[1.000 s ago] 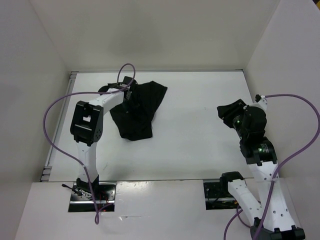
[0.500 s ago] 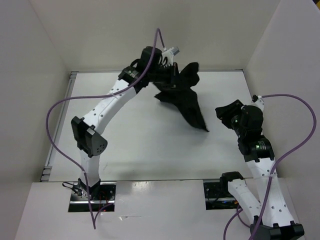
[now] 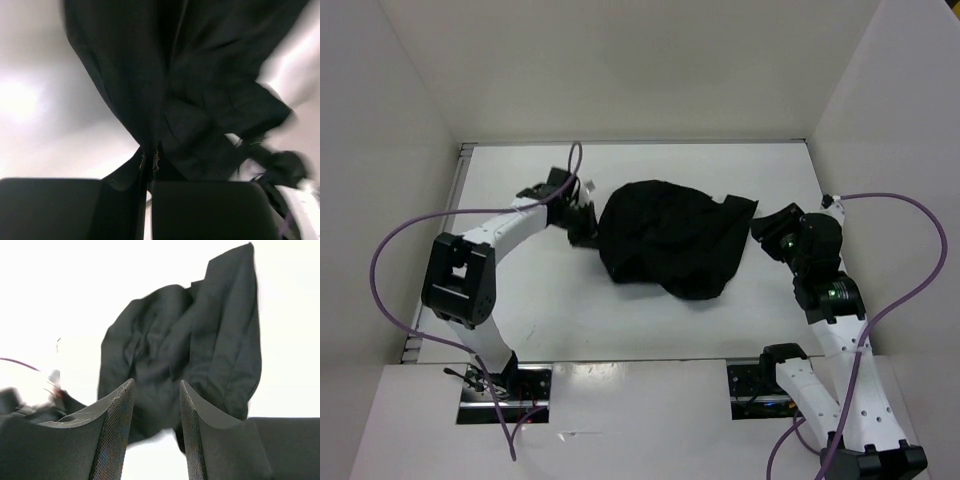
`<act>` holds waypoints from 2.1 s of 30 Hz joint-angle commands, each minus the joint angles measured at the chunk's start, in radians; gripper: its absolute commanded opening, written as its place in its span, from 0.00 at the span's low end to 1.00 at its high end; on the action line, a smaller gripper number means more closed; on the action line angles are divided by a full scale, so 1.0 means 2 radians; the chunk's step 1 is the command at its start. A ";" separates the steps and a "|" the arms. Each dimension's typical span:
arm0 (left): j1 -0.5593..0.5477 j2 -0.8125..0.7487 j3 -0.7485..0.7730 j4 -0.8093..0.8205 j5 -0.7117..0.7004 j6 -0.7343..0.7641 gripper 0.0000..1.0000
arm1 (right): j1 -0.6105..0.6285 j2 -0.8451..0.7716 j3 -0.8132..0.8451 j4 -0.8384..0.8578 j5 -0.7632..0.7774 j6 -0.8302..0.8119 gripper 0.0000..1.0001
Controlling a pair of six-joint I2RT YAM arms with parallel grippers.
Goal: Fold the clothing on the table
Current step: Move the skirt to the center of the board, then flatten the skirt out
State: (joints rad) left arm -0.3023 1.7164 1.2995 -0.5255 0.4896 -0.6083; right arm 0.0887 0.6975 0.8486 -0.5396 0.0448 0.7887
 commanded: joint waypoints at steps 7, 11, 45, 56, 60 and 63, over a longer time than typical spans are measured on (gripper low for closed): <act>-0.008 -0.056 -0.124 -0.095 -0.117 0.040 0.00 | -0.009 0.048 0.014 -0.013 -0.033 0.002 0.47; -0.008 -0.056 -0.124 -0.101 -0.122 0.044 0.00 | -0.009 0.105 0.015 -0.059 -0.088 0.002 0.47; -0.012 0.041 -0.145 -0.076 -0.094 0.049 0.00 | 0.149 0.453 -0.028 -0.124 -0.115 0.052 0.00; 0.034 0.241 0.142 -0.045 -0.136 0.039 0.00 | 0.046 0.585 0.189 -0.091 -0.011 -0.028 0.00; 0.057 0.226 0.180 -0.065 -0.149 0.044 0.03 | 0.046 0.576 0.197 -0.096 -0.012 -0.033 0.00; 0.064 0.165 0.128 -0.043 -0.127 0.044 0.55 | 0.046 0.558 0.180 -0.096 -0.018 -0.042 0.14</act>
State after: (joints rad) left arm -0.1936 2.1517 1.6165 -0.6140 0.2638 -0.5320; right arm 0.1799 1.8660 1.2240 -0.7258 -0.0319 0.7403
